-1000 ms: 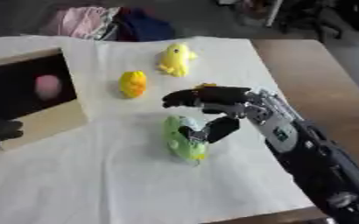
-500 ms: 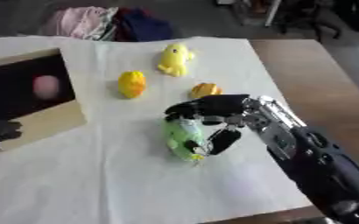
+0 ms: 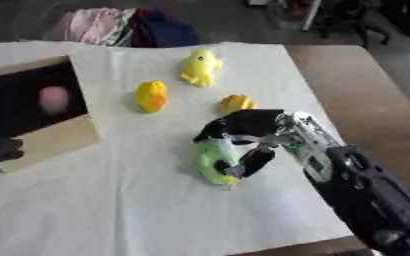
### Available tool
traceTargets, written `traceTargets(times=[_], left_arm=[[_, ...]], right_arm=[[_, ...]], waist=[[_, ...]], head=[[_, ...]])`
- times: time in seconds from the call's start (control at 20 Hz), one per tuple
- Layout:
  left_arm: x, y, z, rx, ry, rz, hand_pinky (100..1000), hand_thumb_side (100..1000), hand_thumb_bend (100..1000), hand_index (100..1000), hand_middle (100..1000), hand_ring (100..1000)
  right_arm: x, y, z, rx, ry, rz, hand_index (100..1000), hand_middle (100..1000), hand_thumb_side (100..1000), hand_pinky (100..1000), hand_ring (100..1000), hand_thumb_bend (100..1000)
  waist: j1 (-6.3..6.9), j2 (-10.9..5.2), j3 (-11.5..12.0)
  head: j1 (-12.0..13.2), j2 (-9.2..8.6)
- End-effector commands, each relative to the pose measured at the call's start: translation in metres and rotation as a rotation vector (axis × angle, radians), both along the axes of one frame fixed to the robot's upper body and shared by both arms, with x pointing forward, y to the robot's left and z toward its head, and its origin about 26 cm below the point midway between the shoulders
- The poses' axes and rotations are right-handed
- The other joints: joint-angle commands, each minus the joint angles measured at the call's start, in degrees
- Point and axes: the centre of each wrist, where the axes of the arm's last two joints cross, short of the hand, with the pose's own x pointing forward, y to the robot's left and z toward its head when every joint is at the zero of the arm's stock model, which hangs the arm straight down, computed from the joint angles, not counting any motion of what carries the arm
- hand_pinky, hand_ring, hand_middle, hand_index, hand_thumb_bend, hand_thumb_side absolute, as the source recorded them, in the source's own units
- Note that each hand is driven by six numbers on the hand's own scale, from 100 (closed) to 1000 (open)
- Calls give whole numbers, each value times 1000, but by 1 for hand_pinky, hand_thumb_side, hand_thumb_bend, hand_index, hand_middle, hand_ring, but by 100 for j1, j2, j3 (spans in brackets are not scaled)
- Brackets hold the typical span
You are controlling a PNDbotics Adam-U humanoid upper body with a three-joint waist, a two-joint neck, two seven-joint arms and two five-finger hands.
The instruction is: Pick up objects on the table and place them in the box.
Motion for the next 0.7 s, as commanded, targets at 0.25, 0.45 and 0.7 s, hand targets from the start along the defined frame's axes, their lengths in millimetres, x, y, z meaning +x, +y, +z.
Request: traceTargets(times=[0.25, 0.45, 0.7], left_arm=[[-1, 0, 7, 4, -28, 0, 792, 543, 100, 720, 660, 796], [-1, 0, 7, 3, -28, 1, 792, 543, 100, 720, 660, 796], [-1, 0, 7, 2, -27, 2, 792, 544, 100, 720, 660, 796]], right_arm=[[3, -5, 0, -124, -3, 194, 468, 303, 302, 323, 371, 100], [3, -4, 2, -39, -41, 205, 351, 191, 263, 241, 276, 100], [5, -4, 9, 22, -71, 209, 280, 123, 249, 211, 238, 100]], waist=[[55, -34, -1], [55, -35, -3], [54, -36, -7]], head=[[-30, -23], [-38, -23], [-57, -24]])
